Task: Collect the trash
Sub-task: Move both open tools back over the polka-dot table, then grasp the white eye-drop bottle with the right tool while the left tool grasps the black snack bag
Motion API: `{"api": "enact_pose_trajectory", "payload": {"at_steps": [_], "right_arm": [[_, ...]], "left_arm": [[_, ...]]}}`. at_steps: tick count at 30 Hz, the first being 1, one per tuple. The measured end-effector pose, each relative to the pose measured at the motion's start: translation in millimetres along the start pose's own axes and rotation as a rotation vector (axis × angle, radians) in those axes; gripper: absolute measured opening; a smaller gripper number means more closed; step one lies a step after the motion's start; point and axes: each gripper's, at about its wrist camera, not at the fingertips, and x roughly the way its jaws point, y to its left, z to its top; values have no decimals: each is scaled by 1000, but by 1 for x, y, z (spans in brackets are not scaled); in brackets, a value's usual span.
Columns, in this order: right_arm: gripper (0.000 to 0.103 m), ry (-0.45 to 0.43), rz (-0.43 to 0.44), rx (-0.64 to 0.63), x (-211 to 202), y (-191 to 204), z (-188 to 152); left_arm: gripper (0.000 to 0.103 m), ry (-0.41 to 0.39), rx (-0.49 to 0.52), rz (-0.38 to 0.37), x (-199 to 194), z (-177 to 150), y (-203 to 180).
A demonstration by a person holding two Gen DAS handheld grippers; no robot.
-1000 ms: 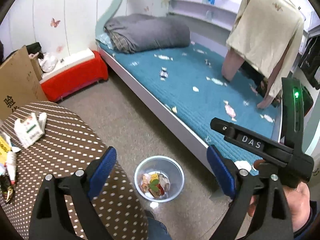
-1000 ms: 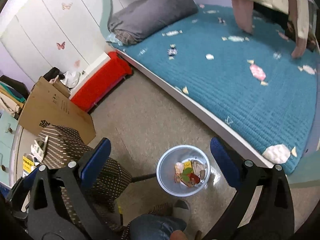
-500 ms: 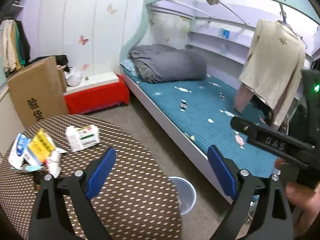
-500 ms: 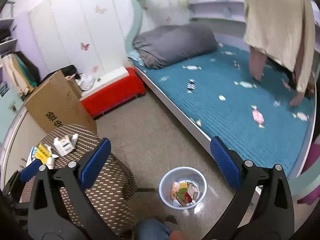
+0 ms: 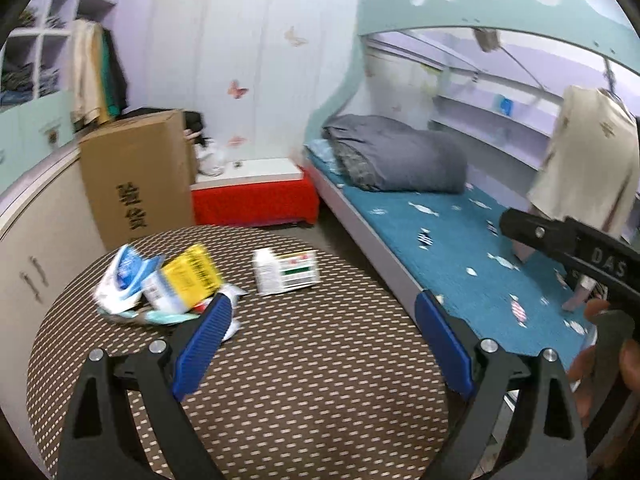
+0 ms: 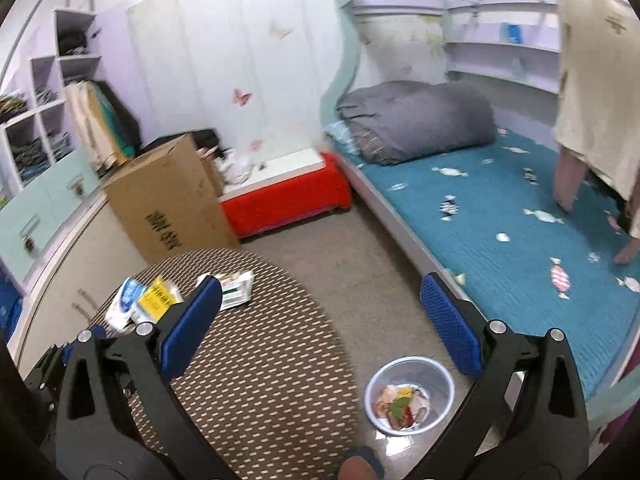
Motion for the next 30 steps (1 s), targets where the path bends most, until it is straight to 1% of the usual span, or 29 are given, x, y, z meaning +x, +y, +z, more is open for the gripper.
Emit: {"api": "enact_pose_trajectory", "payload": {"at_steps": [5,11,15,18,24,26,28,30], "right_arm": [[97,54,41,-46,16,33,-9],[97,109,103,-89,40,67,-20],[97,146,139,-114,62,87,-27],[97,190,158,-134,85,102,-35],[97,277,198,-168,139,132,-54],[93,300,213,-174,152,139,-58],[84,319,221,-179,165,146,-62],[79,338,235,-178,177,152,-64]], "left_arm": [[91,7,-63,63,-4,-10,40],[91,36,-133,136,-1,-26,85],[91,65,-169,201,6,-37,113],[91,101,-188,221,16,-46,128],[91,143,-211,243,33,-56,145],[91,155,-212,250,41,-57,149],[91,167,-219,253,49,-58,152],[91,181,-227,254,57,-58,154]]}}
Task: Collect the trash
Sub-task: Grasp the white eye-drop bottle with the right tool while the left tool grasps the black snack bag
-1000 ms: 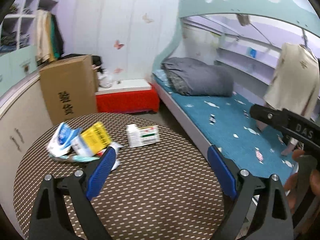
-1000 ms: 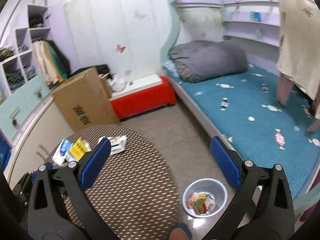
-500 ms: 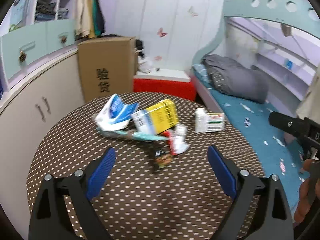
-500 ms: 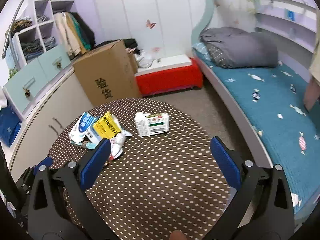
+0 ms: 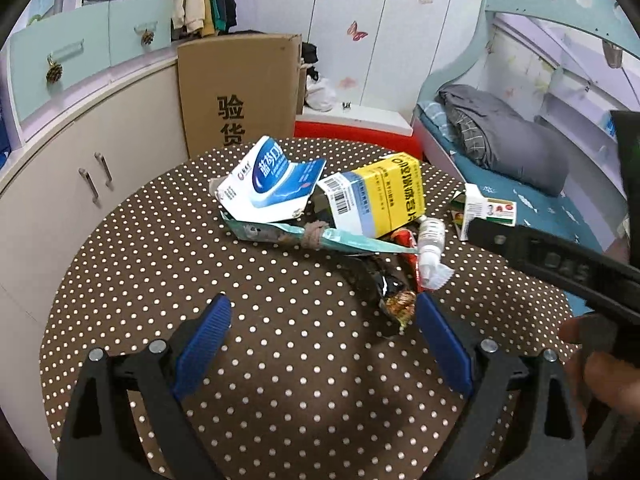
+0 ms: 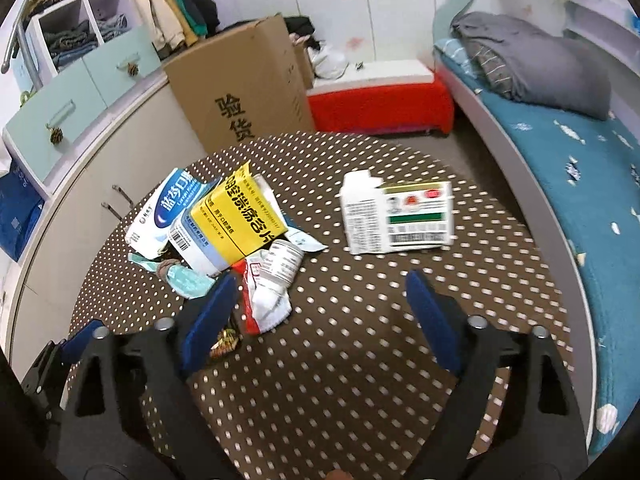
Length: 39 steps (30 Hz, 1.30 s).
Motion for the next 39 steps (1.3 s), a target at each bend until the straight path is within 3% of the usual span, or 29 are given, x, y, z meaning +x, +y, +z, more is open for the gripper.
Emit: {"api": "enact_pose_trajectory", "payload": {"at_steps": [5,6,7,8,17,18,22,26,35,39], "right_arm": [[61,37,32,1,27,7,8],[51,47,36,-1,32,7,9],[33,60,45,-2,37,8,9],[30,62,52,-1,38,7,9],[25,-1,43,17,-1,-19,-3],[25,-10,40,17,-9,-23,-5],[23,-32,38,24,-29,-32,-12],[22,-43,40,23,-43,-36,-19],[18,-29,57,44,-60,-45,-50],[18,-22,50,49,-61,-48,-58]], "left_arm": [[91,16,0,-5,11,1,-6],[91,20,1,-3,14,1,-7],[91,22,1,-2,16,2,-8],[91,25,0,-1,18,2,-10],[88,66,42,16,46,6,-32],[83,74,42,1,49,6,-34],[40,86,65,-70,53,6,-41],[30,98,84,-110,47,2,-45],[30,94,109,-143,13,-32,-32],[39,80,138,-115,10,-36,-34]]}}
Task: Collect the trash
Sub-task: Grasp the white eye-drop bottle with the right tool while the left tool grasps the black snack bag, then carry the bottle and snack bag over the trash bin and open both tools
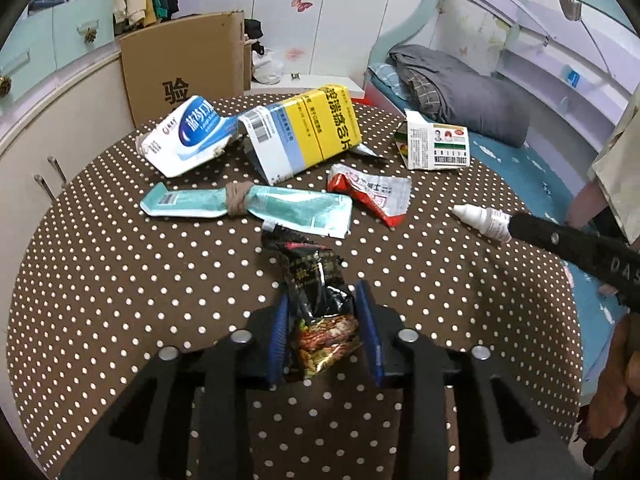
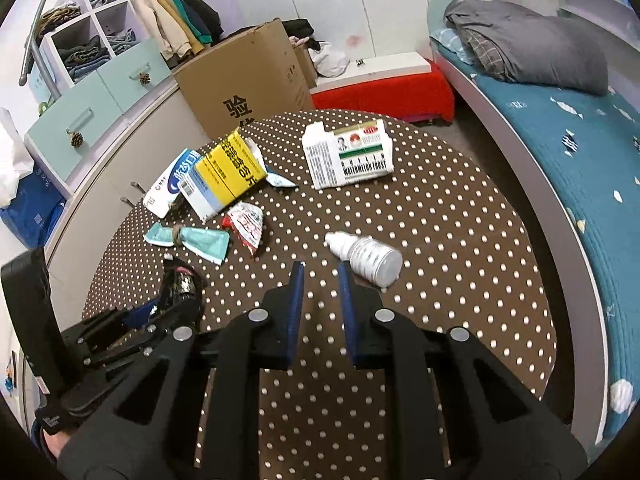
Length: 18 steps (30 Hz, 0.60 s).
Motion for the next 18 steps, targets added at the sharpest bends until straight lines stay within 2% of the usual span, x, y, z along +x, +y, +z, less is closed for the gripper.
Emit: {"api": "enact_pose_trajectory", "payload": {"at_steps": [1,3,5,6,7,8,11,12,13,14,18], "right_arm": [[19,-2,-8,0,0,-1,-1],[20,-13,-29,2,0,-3,-3],[44,-22,-63,7,3,-9,-1],[64,-35,-82,-2,5,-11,1],[64,-32,-94,-15,8,-11,3],[64,-22,-102,-29,12,-12,5],[64,11,-110,-80,29,-13,12],[59,28,-105,-100,35,-12,13],[39,51,-101,-123,43,-10,13],[34,62,-104,-137,46,-9,13],[34,57,-85,-155,41,-3,6]], "left_arm": [[46,-5,4,8,-1,0,-1],[49,-10,16,21,0,3,-4],[48,0,25,23,4,4,-5],[46,7,30,15,6,4,-6],[37,9,34,15,7,4,-7],[33,12,41,13,8,3,-8],[31,6,40,3,8,2,-6],[30,7,34,-5,8,2,-4],[30,8,28,-12,7,2,-2],[30,8,23,-17,6,1,-1],[30,-11,-11,-44,-6,-1,6]]}}
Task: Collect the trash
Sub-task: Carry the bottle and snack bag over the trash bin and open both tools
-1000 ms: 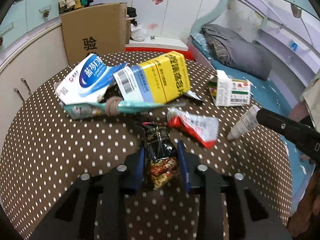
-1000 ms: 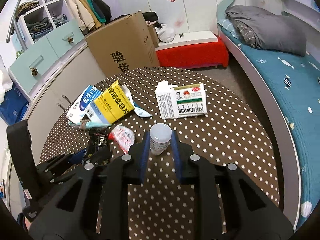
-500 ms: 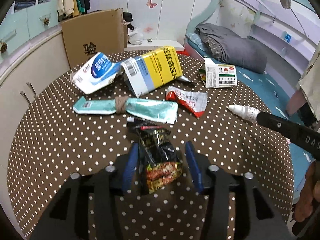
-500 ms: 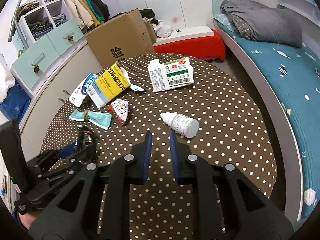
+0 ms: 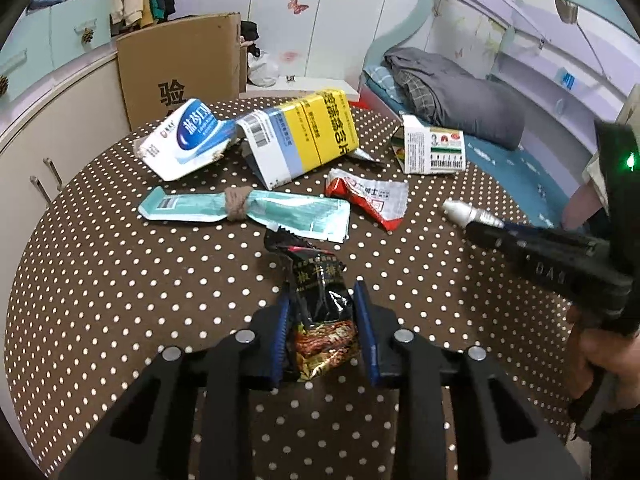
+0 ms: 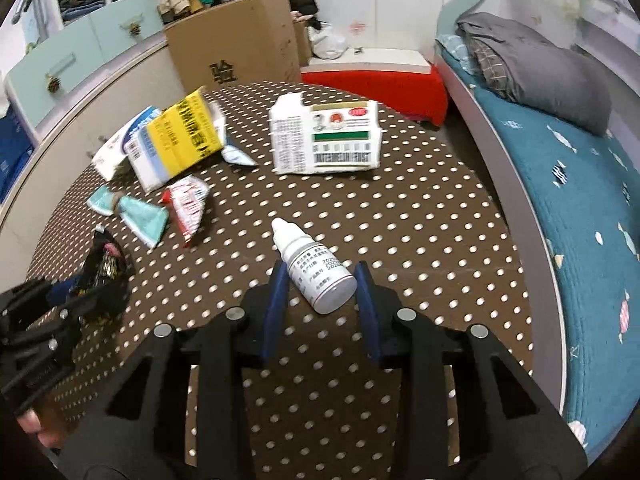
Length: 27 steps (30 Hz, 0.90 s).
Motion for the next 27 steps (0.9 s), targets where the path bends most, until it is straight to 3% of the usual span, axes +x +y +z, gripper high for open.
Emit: {"api": "enact_pose_trajectory", "payload": {"at_steps": [8,17,23,27], "right_arm": [[34,-88,61,74,-43,-12,-8],[34,-255,67,146,-124,-50,11],[34,-365,17,211,-179,-98,14],[34,-391,-42,283,-197,-139,5]], "left_arm": [[30,-56,-8,-55,-28,7,-17],[30,-158,52,-151,-61,41,-71],[30,-191,116,-227,-69,58,-120],[30,-192,185,-292,-68,68,-164]]}}
